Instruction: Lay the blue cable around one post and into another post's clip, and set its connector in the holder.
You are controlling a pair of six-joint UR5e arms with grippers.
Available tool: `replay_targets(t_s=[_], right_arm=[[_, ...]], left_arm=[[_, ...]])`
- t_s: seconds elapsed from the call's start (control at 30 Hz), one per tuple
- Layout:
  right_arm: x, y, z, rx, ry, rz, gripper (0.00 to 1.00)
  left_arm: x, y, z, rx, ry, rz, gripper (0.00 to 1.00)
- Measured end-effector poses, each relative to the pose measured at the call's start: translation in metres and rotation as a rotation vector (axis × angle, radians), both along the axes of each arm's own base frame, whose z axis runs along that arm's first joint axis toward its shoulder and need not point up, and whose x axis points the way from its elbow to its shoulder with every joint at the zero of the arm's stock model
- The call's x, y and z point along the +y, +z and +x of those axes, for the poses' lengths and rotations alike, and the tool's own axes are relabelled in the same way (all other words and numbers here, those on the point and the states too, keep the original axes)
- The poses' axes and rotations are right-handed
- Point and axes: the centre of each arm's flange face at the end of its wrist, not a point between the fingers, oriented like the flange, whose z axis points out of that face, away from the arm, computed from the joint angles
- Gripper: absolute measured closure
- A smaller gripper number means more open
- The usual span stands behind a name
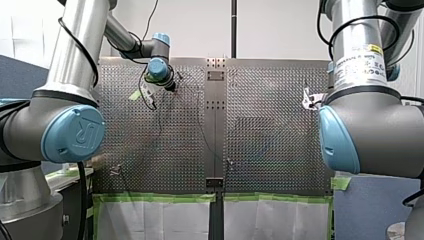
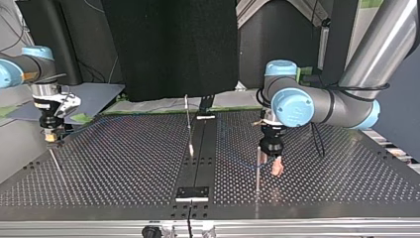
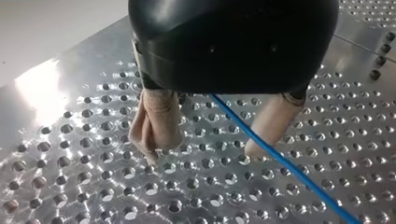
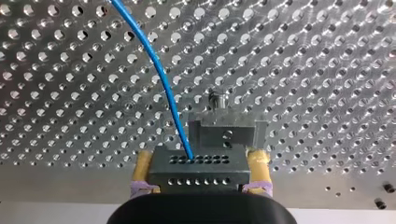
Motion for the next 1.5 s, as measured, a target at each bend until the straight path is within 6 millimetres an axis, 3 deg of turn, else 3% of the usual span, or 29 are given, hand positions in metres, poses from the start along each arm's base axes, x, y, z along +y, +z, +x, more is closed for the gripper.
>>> replay_targets(t_s=[0.27,0.77,1.5], right_arm=[[-0.005,0.005,-0.011,-0.006,0.048,-0.031,0.78],[-0.012,0.012,-0.010,-0.066,0.116,-0.091,0.78],[-0.013,0.007,-0.015,-0.075,0.093,-0.063,0.78]], left_arm=[[0.001,0.000,0.000,0.000,0.004,0.001,0.00],[0.002,0.000,0.001,0.000,0.008,0.000,0.00],[0.003,0.000,0.001,0.000,0.011,-0.004,0.00]])
